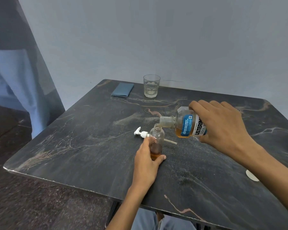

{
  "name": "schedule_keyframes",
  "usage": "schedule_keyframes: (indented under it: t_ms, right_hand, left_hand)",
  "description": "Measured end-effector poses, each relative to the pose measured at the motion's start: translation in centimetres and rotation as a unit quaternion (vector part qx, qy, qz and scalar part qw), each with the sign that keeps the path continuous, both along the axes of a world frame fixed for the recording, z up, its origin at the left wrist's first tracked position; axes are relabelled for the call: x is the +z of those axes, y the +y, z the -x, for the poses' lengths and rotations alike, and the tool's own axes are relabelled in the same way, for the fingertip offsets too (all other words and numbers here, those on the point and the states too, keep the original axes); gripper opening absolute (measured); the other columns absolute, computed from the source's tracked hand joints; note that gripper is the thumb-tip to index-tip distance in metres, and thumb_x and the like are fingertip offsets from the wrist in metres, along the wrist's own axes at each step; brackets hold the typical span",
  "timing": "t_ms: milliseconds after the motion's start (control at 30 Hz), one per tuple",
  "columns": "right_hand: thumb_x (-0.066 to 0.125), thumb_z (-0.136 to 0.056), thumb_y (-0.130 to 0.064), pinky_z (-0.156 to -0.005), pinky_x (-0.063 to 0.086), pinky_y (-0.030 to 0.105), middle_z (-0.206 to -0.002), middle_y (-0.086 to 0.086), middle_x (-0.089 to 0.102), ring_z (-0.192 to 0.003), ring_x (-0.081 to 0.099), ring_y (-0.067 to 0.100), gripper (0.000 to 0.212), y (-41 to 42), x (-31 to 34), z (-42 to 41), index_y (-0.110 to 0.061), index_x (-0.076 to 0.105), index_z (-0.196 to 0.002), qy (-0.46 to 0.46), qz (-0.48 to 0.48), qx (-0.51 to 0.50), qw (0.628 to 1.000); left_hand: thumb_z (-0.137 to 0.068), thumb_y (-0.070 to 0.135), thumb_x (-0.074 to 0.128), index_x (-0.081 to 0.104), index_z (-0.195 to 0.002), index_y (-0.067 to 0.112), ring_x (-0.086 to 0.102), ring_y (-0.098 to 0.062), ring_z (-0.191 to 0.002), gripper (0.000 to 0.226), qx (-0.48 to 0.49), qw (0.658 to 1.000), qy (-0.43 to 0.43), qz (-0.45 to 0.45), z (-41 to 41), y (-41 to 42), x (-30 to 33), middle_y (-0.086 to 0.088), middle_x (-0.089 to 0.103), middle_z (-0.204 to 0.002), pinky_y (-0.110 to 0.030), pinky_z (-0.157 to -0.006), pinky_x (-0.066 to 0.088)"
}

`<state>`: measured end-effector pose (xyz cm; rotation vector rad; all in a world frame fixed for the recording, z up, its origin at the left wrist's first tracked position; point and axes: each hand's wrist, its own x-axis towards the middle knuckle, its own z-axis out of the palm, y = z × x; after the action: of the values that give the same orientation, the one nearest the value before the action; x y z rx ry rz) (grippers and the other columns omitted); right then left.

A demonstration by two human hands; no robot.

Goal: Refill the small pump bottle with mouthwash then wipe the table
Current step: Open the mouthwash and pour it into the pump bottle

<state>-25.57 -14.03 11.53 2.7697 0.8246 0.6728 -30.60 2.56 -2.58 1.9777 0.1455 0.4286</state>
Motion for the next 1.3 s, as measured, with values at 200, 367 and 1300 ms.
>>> schedule_keyframes:
  t_ms: [200, 367, 1300]
  right_hand:
    - [0.092, -0.04, -0.029, -0.067, 0.047, 0.033, -0.095, 0.006, 0.065, -0.076, 0.059, 0.025, 0.079, -0.06, 0.02, -0.06, -0.016, 0.054, -0.108, -0.007, -0.014, 0.002, 1.0]
    - [0.092, -0.04, -0.032, -0.068, 0.047, 0.033, -0.096, 0.006, 0.065, -0.077, 0.06, 0.024, 0.081, -0.12, -0.07, -0.14, -0.017, 0.054, -0.109, -0.009, -0.011, 0.005, 1.0]
    - [0.093, -0.037, -0.025, -0.062, 0.044, 0.031, -0.089, 0.004, 0.064, -0.069, 0.056, 0.022, 0.077, -0.21, -0.1, -0.35, -0.017, 0.053, -0.102, -0.019, -0.021, 0.018, 0.999]
  left_hand:
    - [-0.074, 0.018, 0.078, 0.049, -0.107, 0.03, 0.053, 0.0, -0.095, 0.046, 0.001, 1.0, 0.002, -0.001, -0.06, 0.0, 0.05, 0.015, 0.057, -0.103, -0.012, -0.081, 0.04]
    - [-0.074, 0.018, 0.078, 0.048, -0.108, 0.031, 0.053, -0.002, -0.097, 0.047, 0.001, 1.0, 0.001, -0.002, -0.07, -0.01, 0.06, 0.016, 0.057, -0.103, -0.013, -0.082, 0.041]
    - [-0.073, 0.02, 0.078, 0.047, -0.105, 0.034, 0.052, 0.003, -0.095, 0.047, 0.001, 1.0, 0.002, -0.004, -0.09, 0.02, 0.05, 0.02, 0.055, -0.1, -0.008, -0.076, 0.04]
